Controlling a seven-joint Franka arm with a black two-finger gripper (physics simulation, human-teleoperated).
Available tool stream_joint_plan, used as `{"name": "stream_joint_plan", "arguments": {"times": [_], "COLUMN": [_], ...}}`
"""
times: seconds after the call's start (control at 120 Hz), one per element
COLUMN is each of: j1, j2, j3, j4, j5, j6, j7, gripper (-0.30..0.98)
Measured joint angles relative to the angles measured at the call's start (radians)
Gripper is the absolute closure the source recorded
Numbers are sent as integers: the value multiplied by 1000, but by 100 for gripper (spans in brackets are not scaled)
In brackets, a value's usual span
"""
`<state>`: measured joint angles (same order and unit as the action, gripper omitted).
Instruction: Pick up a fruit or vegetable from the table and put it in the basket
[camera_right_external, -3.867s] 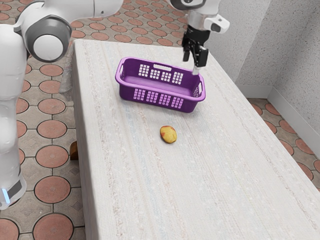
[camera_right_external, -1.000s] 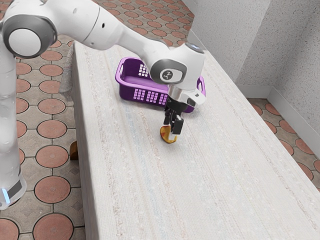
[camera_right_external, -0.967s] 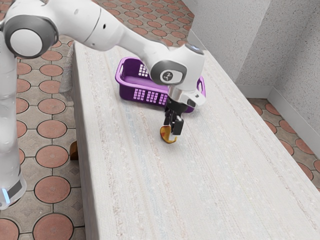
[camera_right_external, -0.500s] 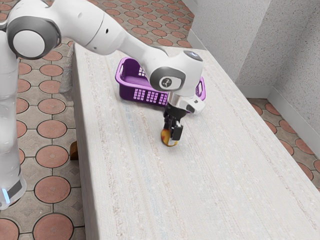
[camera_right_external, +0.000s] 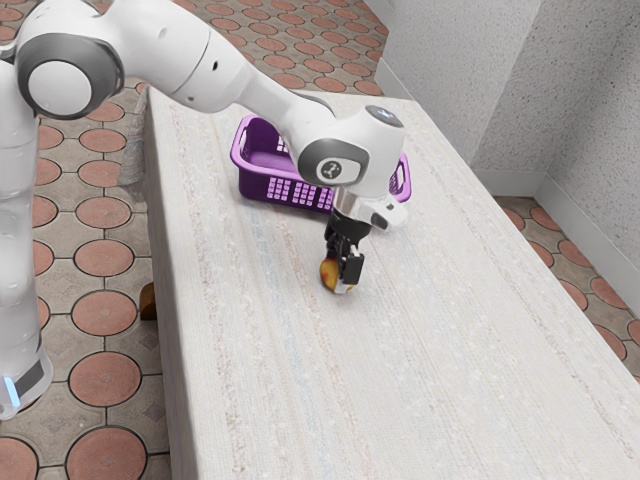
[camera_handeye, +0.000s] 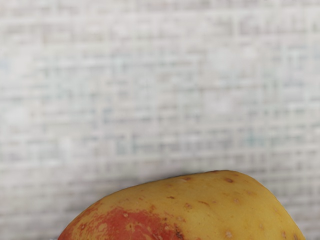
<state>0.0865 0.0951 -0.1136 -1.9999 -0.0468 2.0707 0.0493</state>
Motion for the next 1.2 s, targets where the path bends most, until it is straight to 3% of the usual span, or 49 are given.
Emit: {"name": "stream_joint_plan", "arguments": {"times": [0.242,0.4,0.542,0.717,1.2], "j1": [-1,-1,-4,-4,-11], "j2": [-14,-28,-20,-16,-116], "j3": [3,0,-2,-1,22], "j4": [5,11,6,5,137], "j5": [-2,-5,-4,-10,-1], "j6": [-6,-20,-23,-19,-197], "j7": [-8,-9,-13,-13,-11], "gripper": [19,33,33,43,43]}}
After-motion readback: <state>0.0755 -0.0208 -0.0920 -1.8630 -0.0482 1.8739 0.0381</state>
